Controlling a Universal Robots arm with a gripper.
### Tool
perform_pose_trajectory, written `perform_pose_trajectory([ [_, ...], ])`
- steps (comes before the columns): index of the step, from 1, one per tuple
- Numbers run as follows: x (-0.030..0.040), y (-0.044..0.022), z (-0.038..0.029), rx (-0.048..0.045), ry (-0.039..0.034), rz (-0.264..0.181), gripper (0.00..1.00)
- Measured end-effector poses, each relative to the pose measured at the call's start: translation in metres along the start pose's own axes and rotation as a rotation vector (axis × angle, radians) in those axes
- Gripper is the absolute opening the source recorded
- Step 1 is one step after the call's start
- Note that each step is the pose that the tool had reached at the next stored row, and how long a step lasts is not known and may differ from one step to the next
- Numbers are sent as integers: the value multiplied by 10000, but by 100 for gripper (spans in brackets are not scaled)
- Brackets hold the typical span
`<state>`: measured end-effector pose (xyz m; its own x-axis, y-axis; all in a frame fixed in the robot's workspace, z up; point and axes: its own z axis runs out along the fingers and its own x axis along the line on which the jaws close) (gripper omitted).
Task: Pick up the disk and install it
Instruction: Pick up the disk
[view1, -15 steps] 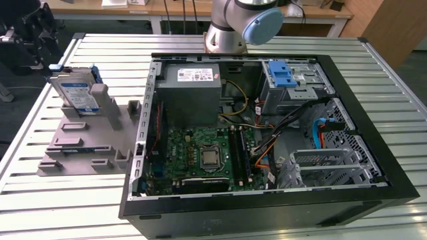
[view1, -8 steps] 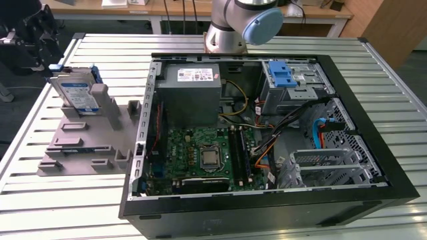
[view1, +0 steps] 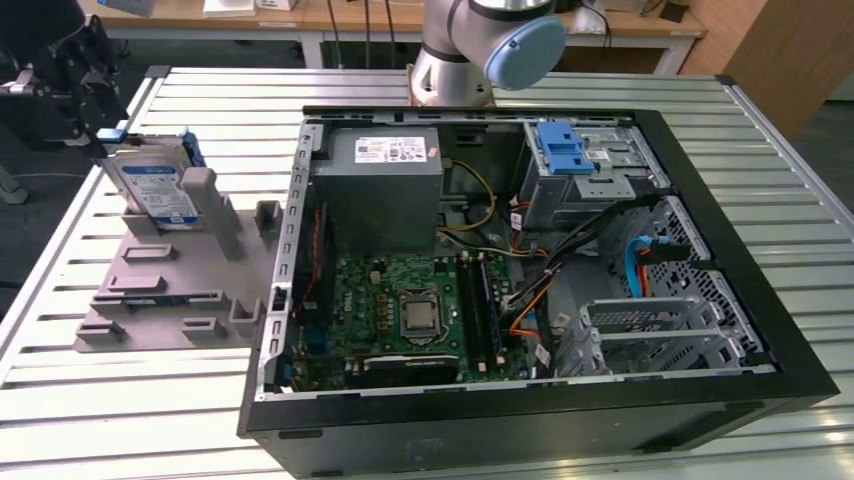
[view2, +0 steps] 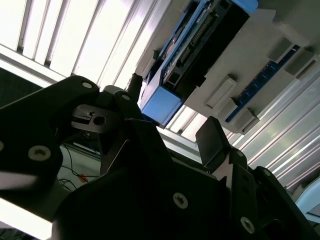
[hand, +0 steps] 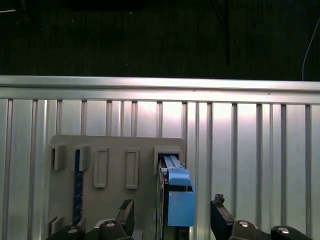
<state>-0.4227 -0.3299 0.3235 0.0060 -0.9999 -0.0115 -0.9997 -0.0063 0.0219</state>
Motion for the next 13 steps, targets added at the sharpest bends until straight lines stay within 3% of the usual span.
perform_pose_trajectory([
  [4,0,3,56,0,0,1,70],
  [12,0,3,73,2,-1,1,69],
  [13,-1,4,79,0,0,2,62],
])
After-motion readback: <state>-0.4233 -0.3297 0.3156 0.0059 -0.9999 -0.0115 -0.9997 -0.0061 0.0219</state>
